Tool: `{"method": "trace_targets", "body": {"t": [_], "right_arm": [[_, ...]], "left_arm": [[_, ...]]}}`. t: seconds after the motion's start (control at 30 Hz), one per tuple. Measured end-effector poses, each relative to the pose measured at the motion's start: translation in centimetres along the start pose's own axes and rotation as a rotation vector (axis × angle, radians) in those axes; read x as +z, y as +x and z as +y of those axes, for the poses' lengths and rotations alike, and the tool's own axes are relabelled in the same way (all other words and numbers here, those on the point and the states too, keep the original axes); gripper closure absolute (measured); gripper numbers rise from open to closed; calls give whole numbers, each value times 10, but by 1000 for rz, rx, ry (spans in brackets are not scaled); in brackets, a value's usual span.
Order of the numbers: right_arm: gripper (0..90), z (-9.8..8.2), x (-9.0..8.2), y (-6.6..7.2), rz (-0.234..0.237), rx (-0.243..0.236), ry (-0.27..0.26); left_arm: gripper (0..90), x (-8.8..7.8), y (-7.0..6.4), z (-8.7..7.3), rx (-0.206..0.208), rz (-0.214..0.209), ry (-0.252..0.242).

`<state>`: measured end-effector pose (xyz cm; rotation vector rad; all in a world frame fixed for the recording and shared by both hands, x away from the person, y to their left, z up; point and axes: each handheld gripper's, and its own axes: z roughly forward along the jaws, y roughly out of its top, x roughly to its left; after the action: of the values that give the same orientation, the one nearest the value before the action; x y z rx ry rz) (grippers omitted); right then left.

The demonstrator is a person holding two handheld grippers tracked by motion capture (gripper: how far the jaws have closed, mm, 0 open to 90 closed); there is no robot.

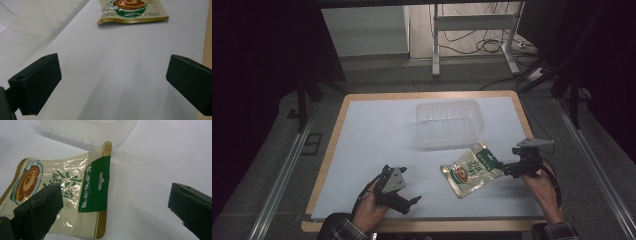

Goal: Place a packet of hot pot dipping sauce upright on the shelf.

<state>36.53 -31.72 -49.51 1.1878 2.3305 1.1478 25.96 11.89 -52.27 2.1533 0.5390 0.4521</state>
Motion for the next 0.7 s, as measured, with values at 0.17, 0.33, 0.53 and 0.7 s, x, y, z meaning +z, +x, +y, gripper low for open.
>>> {"method": "trace_targets", "body": {"t": [0.17, 0.33, 0.53, 0.7], "right_arm": [[7, 2, 7, -3, 14, 25, 22], [44, 4, 13, -4, 38, 42, 36], [68, 9, 21, 1, 83, 19, 74], [137, 11, 33, 4, 95, 5, 133]], "left_arm": [[0, 0, 0, 0, 2, -1, 1], [0, 1, 0, 0, 6, 0, 3], [0, 1, -1, 0, 9, 0, 6], [0, 1, -1, 0, 10, 0, 8]]}}
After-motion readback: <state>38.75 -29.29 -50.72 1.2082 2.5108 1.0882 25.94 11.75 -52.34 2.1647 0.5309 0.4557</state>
